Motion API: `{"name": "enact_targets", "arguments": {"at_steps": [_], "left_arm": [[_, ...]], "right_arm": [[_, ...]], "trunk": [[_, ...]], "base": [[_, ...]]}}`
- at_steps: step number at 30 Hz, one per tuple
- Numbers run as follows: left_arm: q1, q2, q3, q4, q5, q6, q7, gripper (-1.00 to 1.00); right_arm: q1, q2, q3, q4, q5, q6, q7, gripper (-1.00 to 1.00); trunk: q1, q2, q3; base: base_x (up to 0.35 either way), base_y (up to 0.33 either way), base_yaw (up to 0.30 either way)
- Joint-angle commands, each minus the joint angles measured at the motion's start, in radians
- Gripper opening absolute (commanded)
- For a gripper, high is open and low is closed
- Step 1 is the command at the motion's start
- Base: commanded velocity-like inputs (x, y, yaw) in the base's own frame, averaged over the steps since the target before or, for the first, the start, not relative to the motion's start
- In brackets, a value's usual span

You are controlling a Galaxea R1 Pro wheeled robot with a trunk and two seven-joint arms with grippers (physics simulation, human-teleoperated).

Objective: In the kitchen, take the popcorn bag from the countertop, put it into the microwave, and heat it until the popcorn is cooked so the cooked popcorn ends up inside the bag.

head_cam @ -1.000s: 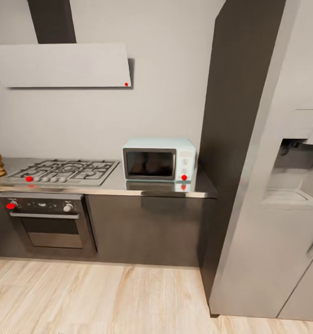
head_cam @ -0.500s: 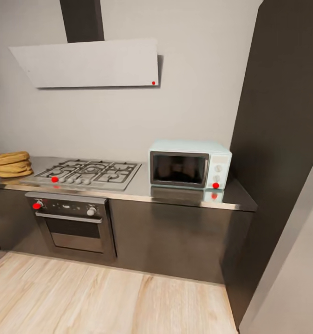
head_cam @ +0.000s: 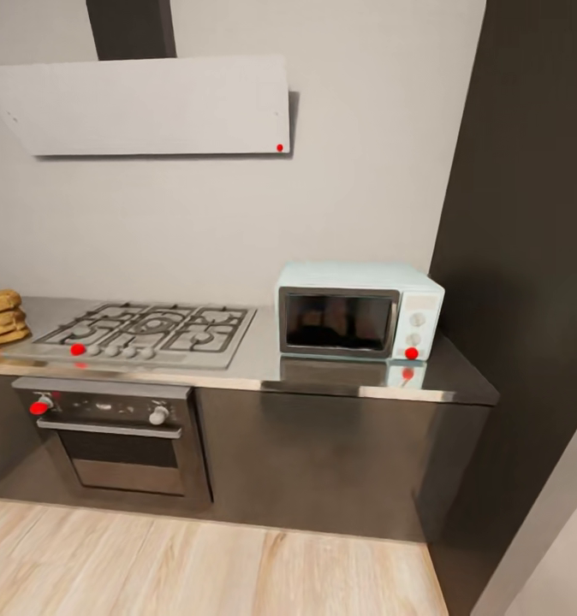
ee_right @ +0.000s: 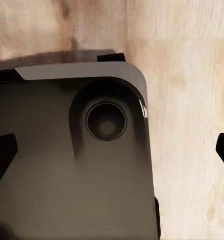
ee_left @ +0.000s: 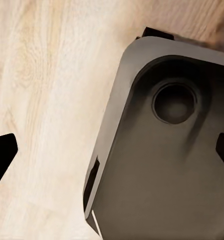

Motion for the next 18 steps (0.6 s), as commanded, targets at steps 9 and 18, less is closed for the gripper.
{"name": "enact_targets", "arguments": {"at_steps": [9, 18], "left_arm": [[0.000, -0.002, 0.002, 0.000, 0.000, 0.000, 0.000, 1.00], [0.000, -0.005, 0.000, 0.000, 0.000, -0.006, -0.001, 1.00]], "right_arm": [[0.000, 0.001, -0.006, -0.001, -0.001, -0.003, 0.000, 1.00], [0.000, 0.000, -0.005, -0.001, -0.001, -0.003, 0.000, 1.00]], "trunk": [[0.000, 0.000, -0.001], [0.000, 0.000, -0.001]], "base": [[0.163, 0.132, -0.237], [0.029, -0.014, -0.149]]}}
